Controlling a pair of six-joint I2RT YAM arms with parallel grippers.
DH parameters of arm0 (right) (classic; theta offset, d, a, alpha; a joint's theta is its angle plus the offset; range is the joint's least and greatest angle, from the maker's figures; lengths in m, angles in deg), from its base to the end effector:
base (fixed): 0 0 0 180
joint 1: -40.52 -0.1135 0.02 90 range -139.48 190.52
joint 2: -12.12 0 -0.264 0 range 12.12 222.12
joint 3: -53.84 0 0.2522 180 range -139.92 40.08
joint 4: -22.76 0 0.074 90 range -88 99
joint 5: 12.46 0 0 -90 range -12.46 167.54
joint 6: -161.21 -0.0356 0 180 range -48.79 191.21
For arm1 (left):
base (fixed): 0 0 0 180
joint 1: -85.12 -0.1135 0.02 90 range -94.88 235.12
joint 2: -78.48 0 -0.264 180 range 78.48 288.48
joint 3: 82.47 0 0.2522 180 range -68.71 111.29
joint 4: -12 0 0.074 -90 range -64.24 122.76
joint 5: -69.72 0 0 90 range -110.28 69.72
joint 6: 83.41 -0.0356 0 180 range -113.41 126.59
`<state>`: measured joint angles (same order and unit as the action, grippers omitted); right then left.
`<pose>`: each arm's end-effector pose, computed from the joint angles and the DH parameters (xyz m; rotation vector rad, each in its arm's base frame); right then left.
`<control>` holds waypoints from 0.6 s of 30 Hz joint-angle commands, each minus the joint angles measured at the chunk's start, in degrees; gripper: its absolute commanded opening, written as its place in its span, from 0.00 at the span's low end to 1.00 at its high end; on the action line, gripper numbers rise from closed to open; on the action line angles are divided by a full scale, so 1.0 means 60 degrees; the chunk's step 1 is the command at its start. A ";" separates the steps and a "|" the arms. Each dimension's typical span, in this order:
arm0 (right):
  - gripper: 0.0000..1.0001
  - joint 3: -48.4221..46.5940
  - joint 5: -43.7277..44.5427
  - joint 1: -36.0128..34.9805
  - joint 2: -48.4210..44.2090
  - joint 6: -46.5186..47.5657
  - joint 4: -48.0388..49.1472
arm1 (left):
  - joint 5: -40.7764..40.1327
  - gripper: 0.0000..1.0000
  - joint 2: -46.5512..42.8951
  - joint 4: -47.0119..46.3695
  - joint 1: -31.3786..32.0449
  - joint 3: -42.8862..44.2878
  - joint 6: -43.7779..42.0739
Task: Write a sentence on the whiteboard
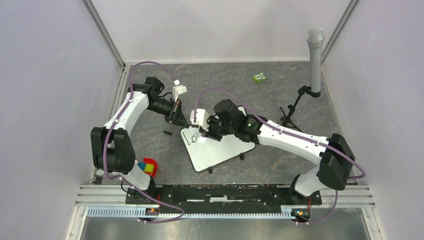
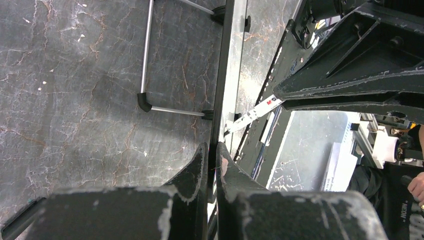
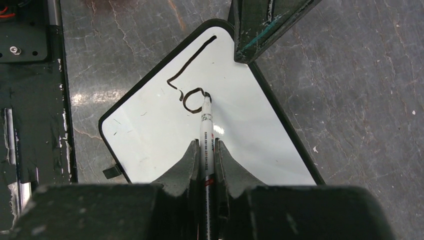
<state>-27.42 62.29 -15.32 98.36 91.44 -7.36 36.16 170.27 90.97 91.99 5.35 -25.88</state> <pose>0.1846 0.2887 0.2927 -1.4935 1.6580 0.6373 0.2857 -0.0643 0.2669 0.9254 2.3413 -1.2824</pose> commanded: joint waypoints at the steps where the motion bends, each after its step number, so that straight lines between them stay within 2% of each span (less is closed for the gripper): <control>1: 0.00 -0.0325 0.0096 -0.0098 0.0194 -0.0019 0.0184 | -0.0033 0.02 -0.0038 0.0195 0.0143 0.0062 -0.0193; 18: 0.00 0.0045 -0.0195 0.0228 -0.0873 -0.0039 -0.0030 | -0.0112 0.02 -0.0135 0.0199 0.0143 -0.0024 -0.0247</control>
<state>-27.38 62.07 -14.79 95.91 91.46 -8.28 36.25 170.27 91.02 92.06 5.35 -25.88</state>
